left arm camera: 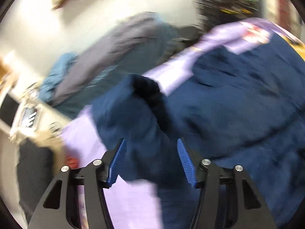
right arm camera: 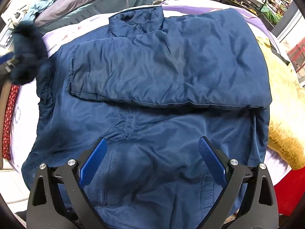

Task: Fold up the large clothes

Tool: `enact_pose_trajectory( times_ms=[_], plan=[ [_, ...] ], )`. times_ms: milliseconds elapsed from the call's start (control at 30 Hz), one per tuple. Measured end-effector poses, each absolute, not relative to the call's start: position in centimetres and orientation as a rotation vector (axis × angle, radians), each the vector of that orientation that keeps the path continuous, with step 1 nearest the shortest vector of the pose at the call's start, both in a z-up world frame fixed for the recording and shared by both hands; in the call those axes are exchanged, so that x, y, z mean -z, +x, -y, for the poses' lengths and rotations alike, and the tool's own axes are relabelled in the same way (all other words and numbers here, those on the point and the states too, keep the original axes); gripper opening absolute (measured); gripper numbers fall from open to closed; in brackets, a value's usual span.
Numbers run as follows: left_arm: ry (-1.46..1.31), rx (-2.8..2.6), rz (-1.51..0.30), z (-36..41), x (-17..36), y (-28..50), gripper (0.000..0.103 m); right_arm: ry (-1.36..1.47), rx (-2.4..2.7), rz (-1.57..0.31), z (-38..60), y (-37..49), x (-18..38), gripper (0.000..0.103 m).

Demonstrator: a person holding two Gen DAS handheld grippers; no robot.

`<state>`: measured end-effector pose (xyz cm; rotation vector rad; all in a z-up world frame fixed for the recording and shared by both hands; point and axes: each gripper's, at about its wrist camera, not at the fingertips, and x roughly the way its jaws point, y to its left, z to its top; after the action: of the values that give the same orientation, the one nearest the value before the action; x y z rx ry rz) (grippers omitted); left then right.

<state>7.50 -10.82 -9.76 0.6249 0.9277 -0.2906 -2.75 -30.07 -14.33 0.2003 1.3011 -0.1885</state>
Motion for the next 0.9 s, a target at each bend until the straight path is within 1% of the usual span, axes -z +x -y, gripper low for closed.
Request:
enact_pose_trajectory(
  times_ms=[33, 100, 200, 267, 333, 400, 467, 600, 767, 900],
  plan=[
    [0.649, 0.329, -0.957, 12.5, 11.1, 6.6, 0.06, 0.206, 0.196, -1.302, 30.3, -2.9, 14.4, 0.095],
    [0.673, 0.363, -0.978, 14.2, 12.4, 5.4, 0.061, 0.213, 0.208, -1.3, 30.8, -3.2, 14.4, 0.095],
    [0.628, 0.409, -1.022, 15.3, 13.0, 4.4, 0.067, 0.235, 0.224, -1.305, 31.6, -3.6, 14.6, 0.095],
    [0.586, 0.438, -1.03, 15.0, 12.5, 3.9, 0.078, 0.245, 0.232, -1.312, 32.0, -3.8, 14.9, 0.095],
    [0.557, 0.453, -1.02, 14.6, 11.7, 3.1, 0.082, 0.25, 0.236, -1.317, 32.3, -3.9, 15.1, 0.095],
    [0.513, 0.438, -1.018, 13.4, 10.9, 3.4, 0.083, 0.255, 0.234, -1.317, 32.4, -3.8, 15.3, 0.095],
    [0.435, 0.412, -1.053, 12.1, 10.9, 3.9, 0.083, 0.255, 0.228, -1.316, 32.4, -3.5, 15.3, 0.095],
    [0.237, 0.288, -1.144, 6.7, 11.4, 6.0, 0.083, 0.255, 0.192, -1.292, 31.8, -2.6, 14.8, 0.095],
    [0.125, 0.108, -1.181, 0.0, 12.3, 6.7, 0.083, 0.218, 0.14, -1.283, 30.4, -1.7, 14.5, 0.095],
    [0.0, 0.045, -1.205, -3.5, 12.5, 7.6, 0.083, 0.176, 0.099, -1.296, 28.9, -1.0, 14.7, 0.095]
  ],
)
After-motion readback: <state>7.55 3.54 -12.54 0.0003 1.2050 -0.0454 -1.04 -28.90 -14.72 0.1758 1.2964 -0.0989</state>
